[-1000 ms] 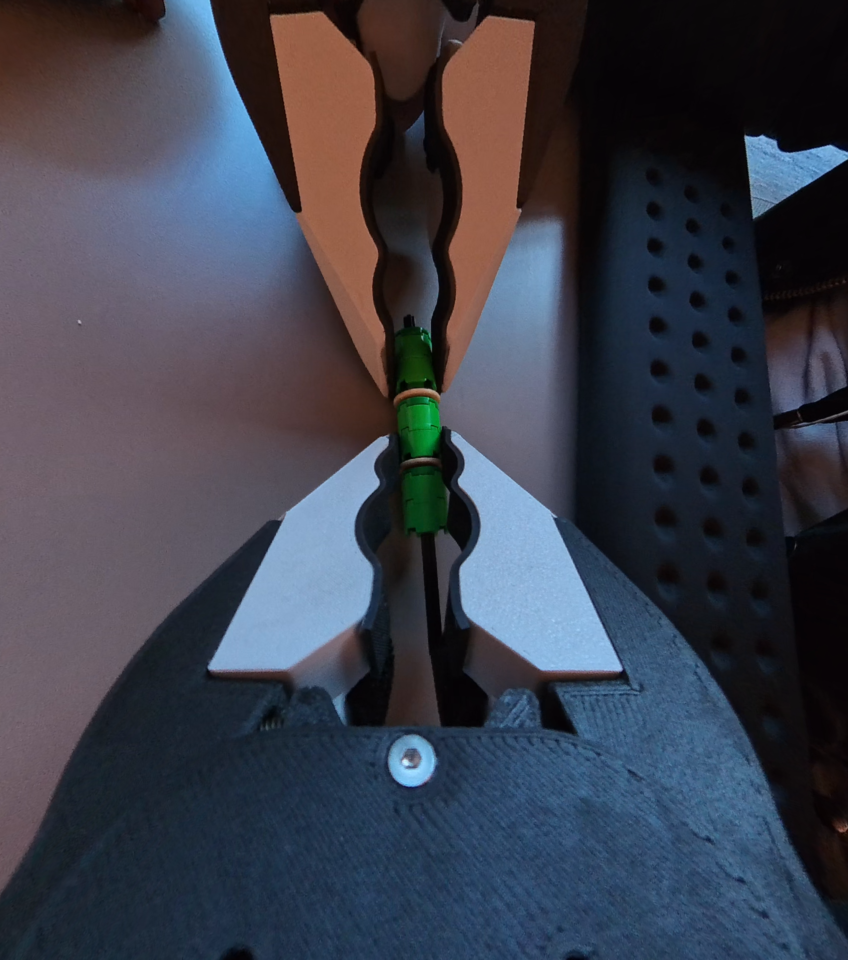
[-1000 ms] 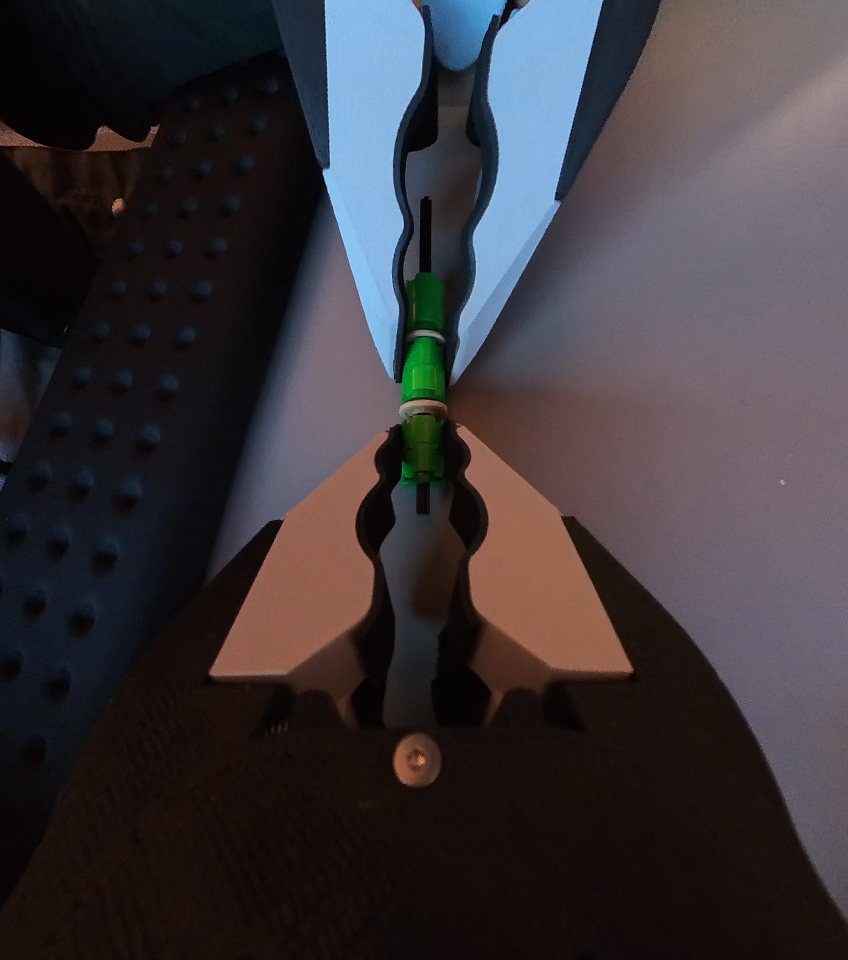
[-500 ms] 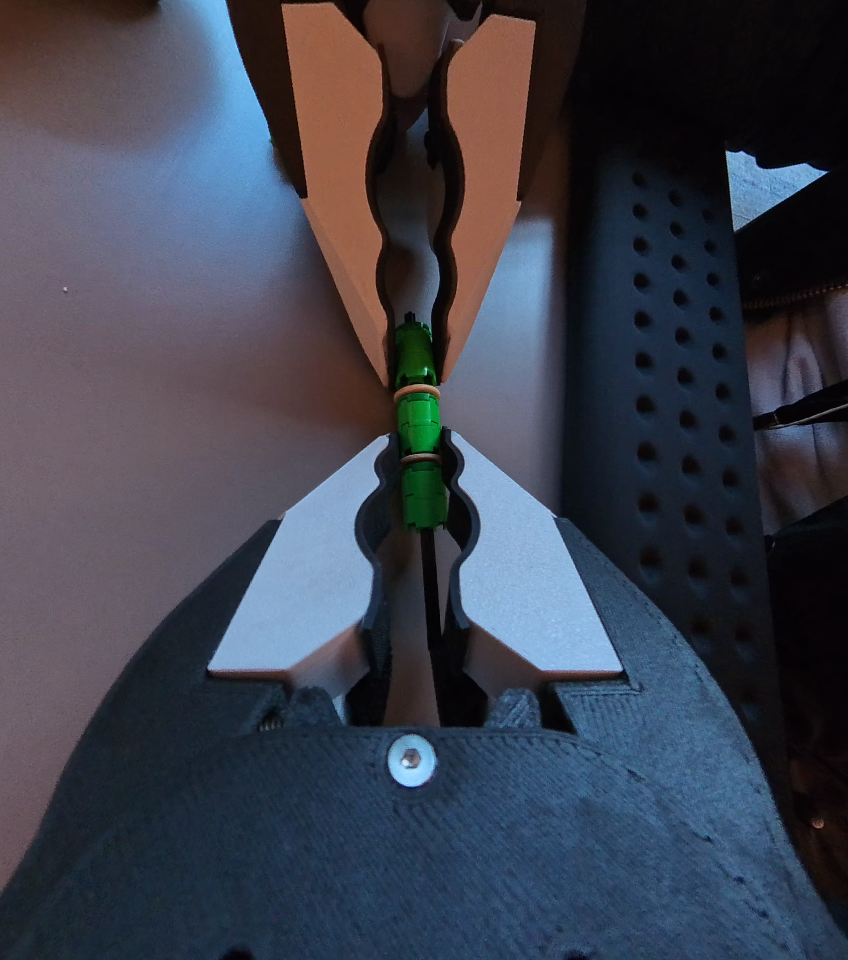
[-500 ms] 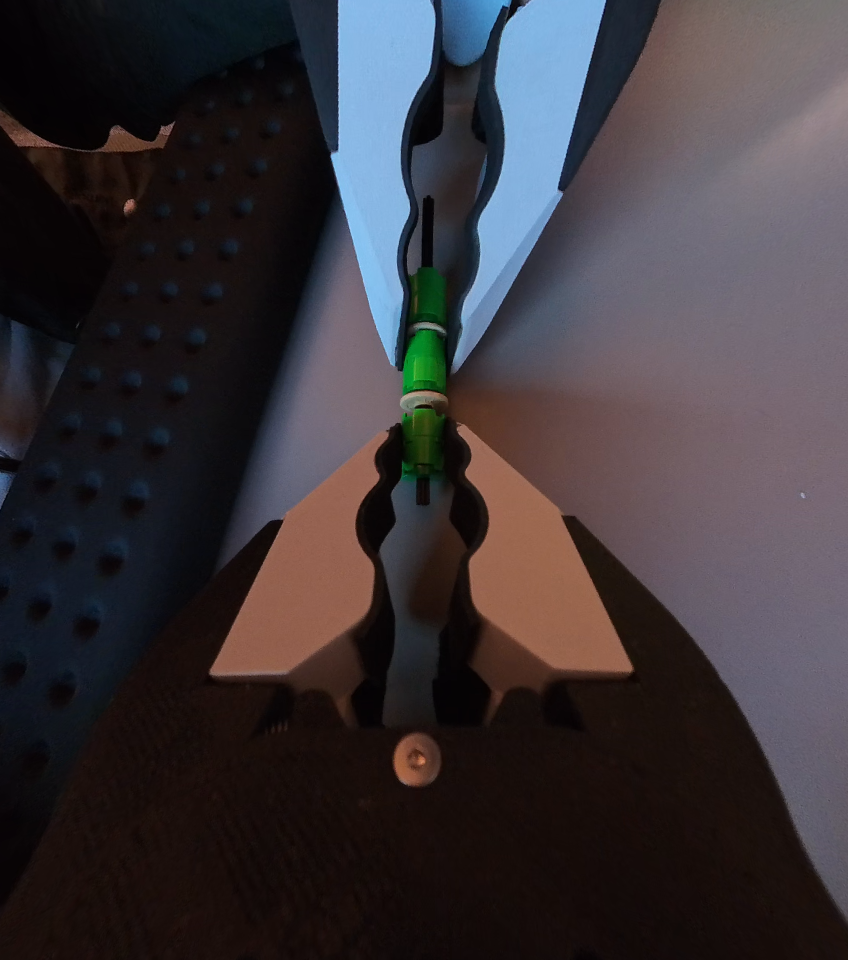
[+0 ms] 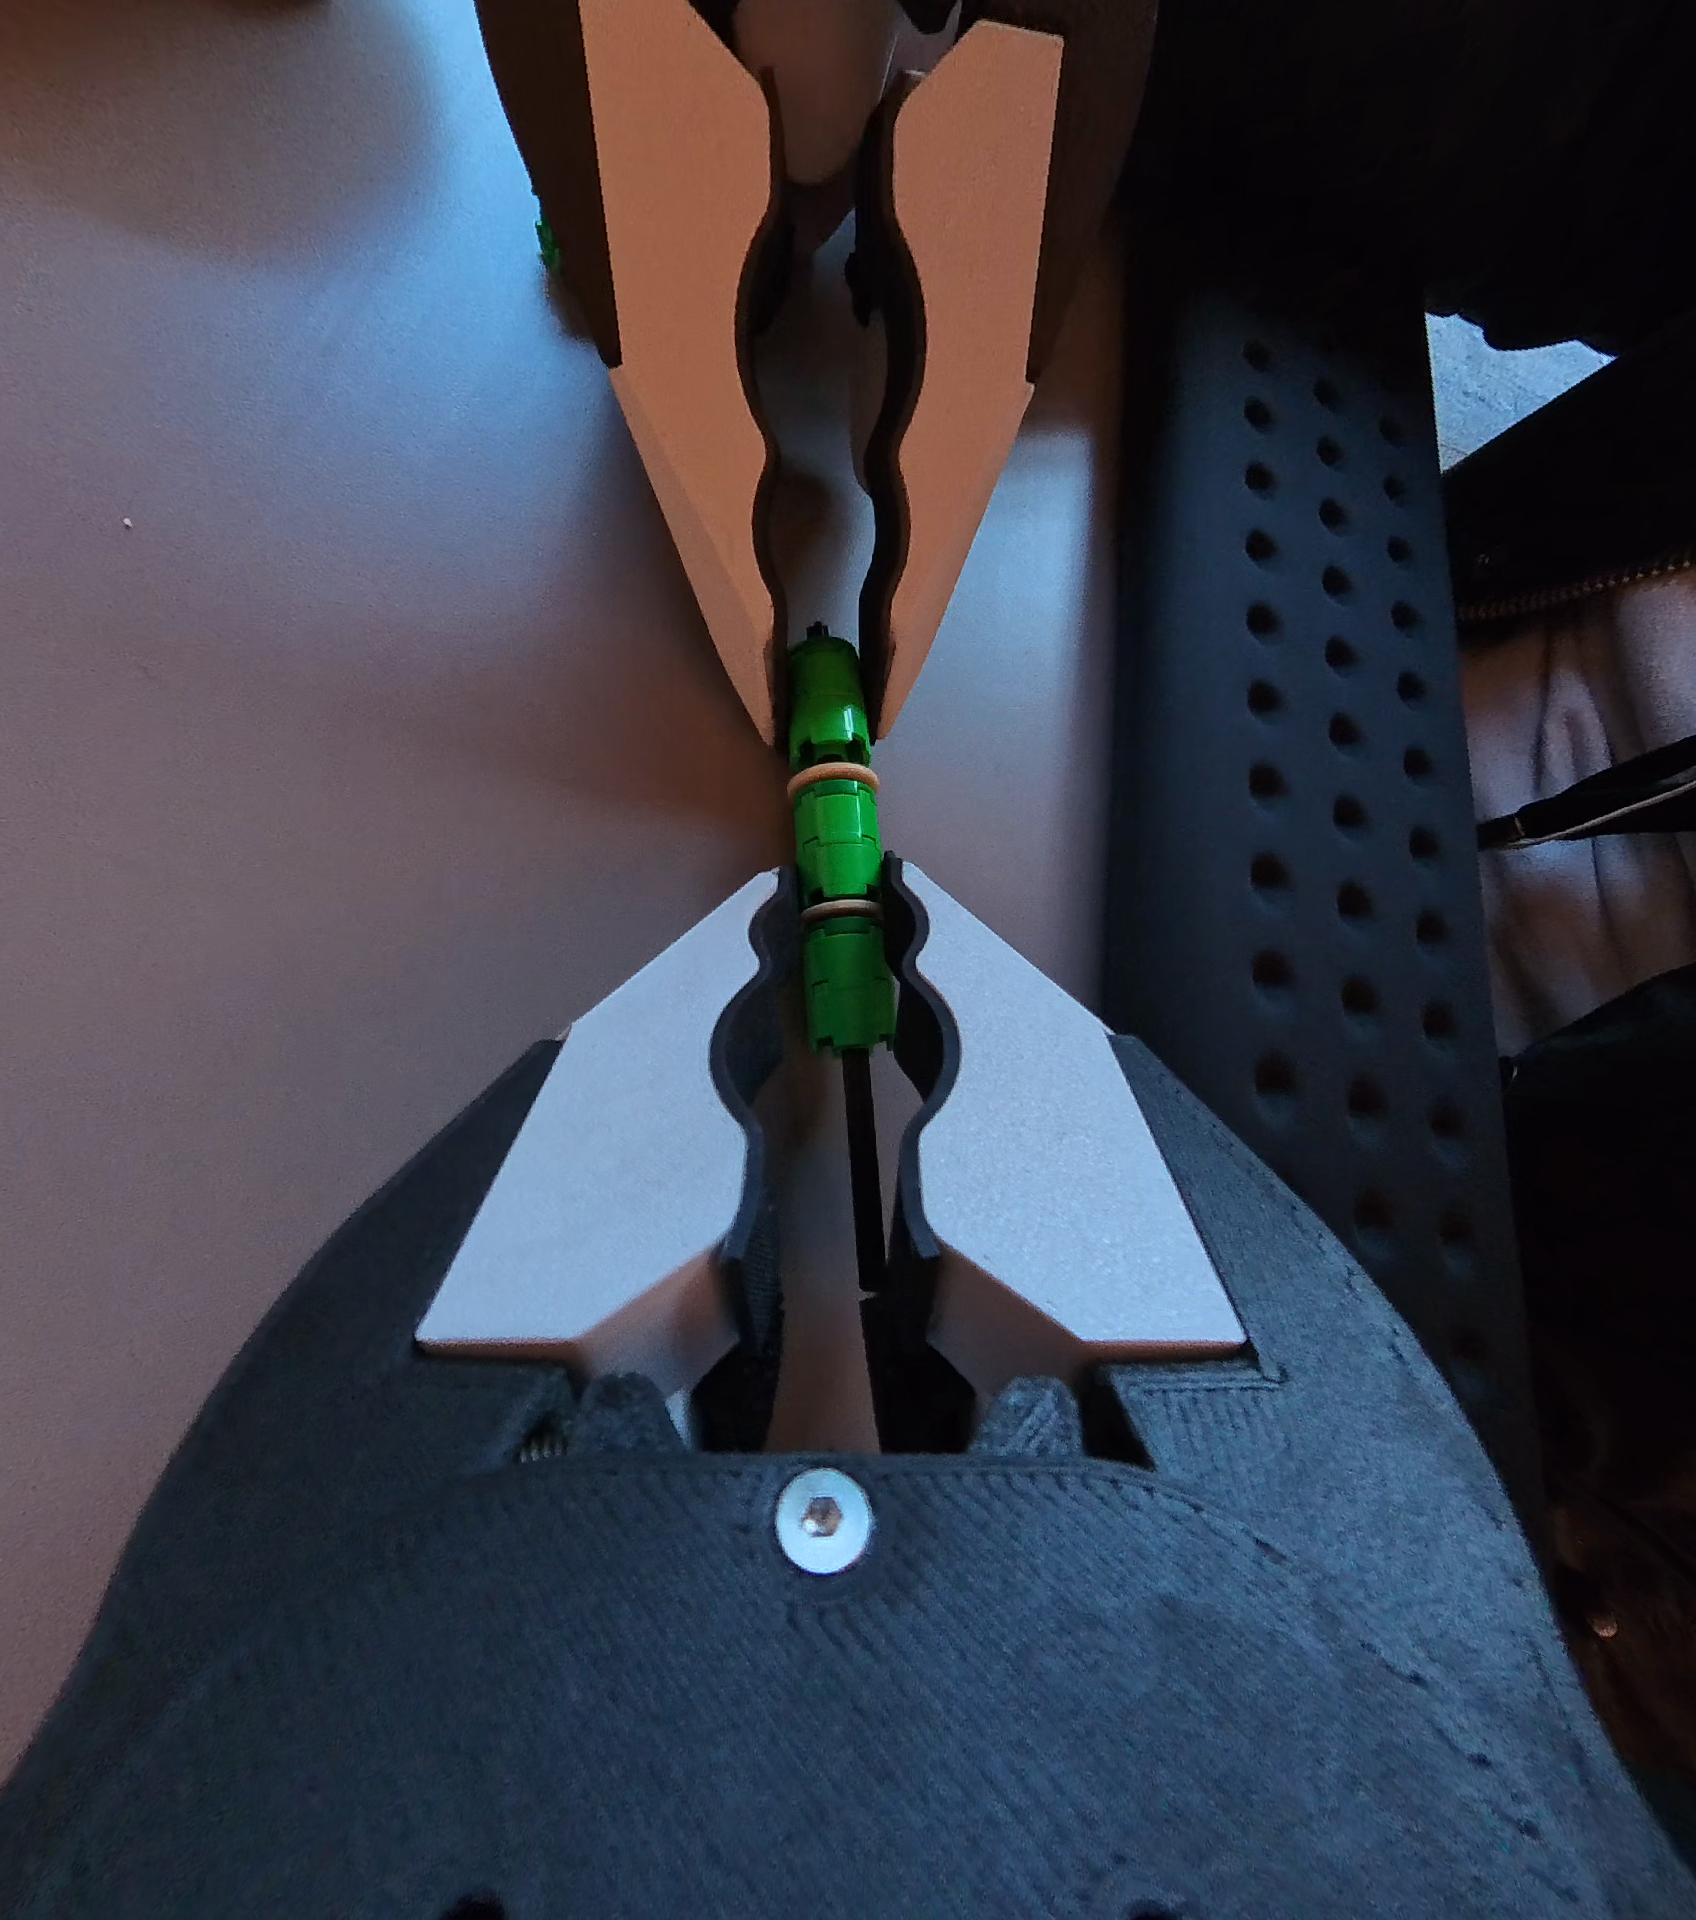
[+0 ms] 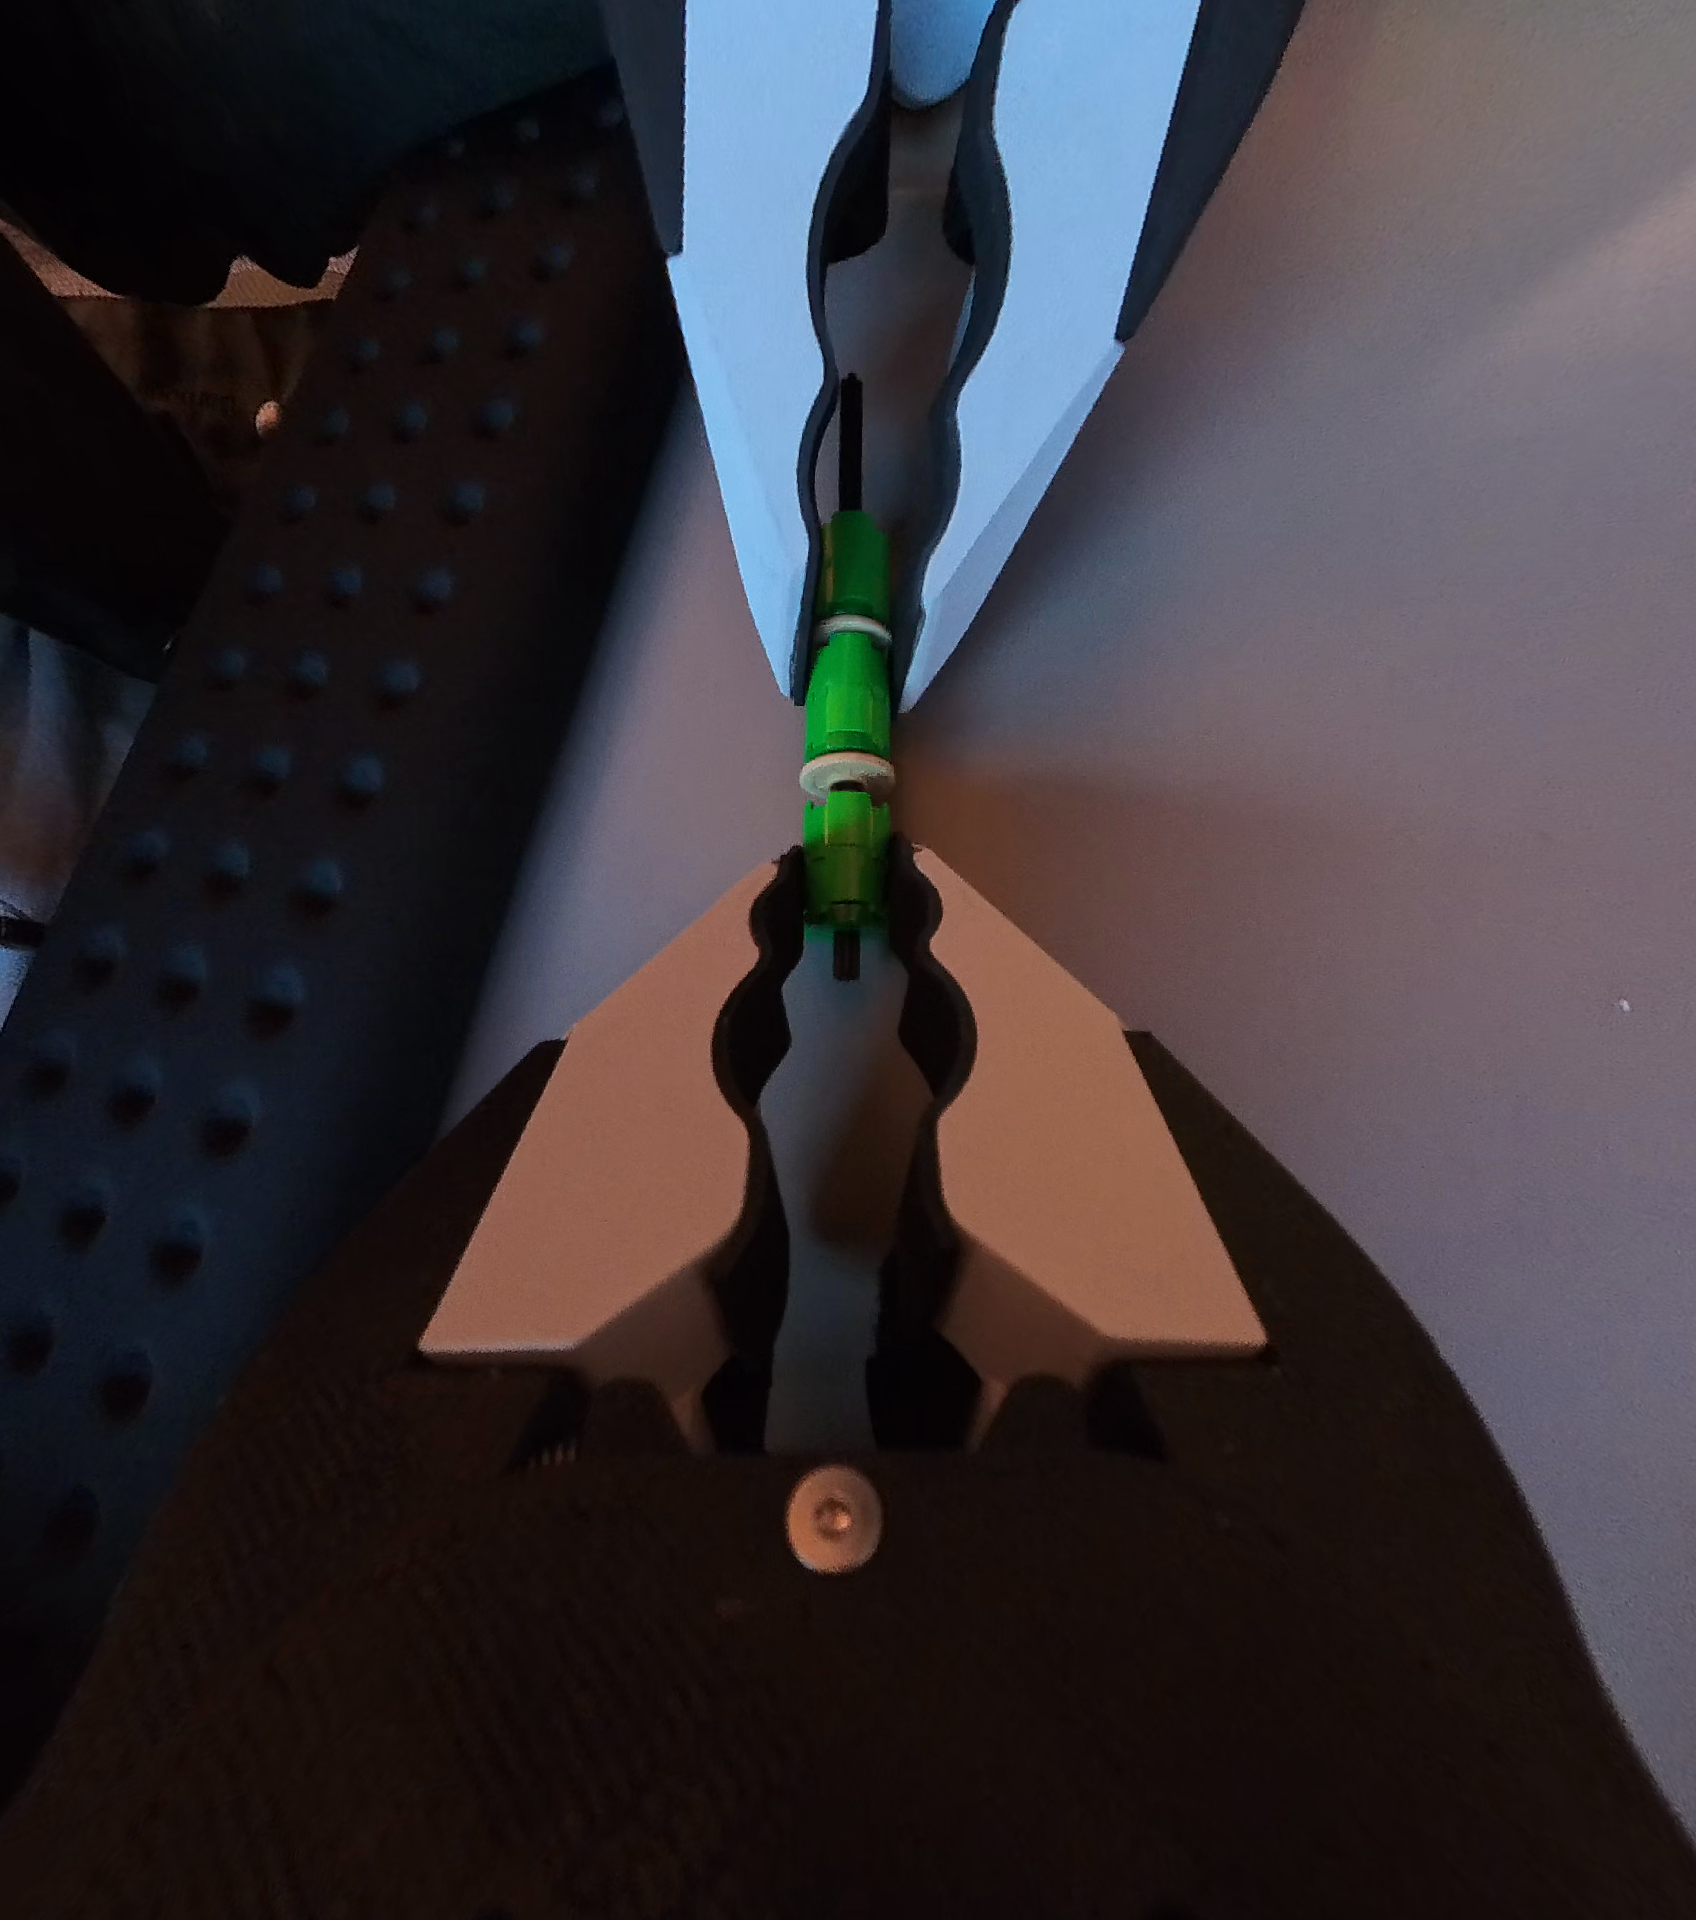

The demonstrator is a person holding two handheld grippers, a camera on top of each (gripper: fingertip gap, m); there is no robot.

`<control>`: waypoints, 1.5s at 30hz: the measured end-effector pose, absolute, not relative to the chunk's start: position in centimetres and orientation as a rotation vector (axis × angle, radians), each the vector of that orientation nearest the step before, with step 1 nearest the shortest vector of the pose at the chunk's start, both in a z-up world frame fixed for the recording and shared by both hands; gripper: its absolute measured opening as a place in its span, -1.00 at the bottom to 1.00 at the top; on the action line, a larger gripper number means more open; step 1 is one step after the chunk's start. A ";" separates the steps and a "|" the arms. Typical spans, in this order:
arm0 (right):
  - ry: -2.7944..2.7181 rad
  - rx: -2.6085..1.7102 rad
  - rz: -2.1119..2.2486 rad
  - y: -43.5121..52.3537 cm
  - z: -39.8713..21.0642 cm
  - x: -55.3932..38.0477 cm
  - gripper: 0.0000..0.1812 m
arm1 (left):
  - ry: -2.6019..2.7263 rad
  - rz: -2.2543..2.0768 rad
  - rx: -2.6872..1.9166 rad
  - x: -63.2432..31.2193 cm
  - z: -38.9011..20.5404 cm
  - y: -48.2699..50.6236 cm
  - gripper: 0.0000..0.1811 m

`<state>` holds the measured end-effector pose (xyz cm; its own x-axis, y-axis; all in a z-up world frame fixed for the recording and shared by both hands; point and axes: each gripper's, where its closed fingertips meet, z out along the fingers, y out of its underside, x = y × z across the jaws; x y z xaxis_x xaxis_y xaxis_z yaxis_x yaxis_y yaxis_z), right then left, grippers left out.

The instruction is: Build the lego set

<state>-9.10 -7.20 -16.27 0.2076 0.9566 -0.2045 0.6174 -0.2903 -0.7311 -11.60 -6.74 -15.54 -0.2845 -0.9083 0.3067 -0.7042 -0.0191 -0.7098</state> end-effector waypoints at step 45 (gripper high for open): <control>-1.504 -1.947 0.821 -7.1 -16.3 -10.3 -0.80 | 1.966 -1.305 -1.756 -12.0 -15.4 -7.0 -0.82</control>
<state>-10.27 -7.06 -16.30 0.1911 0.9718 -0.1383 0.6424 -0.2303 -0.7309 -11.99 -7.00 -15.44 -0.2746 -0.8782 0.3915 -0.7020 -0.0952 -0.7058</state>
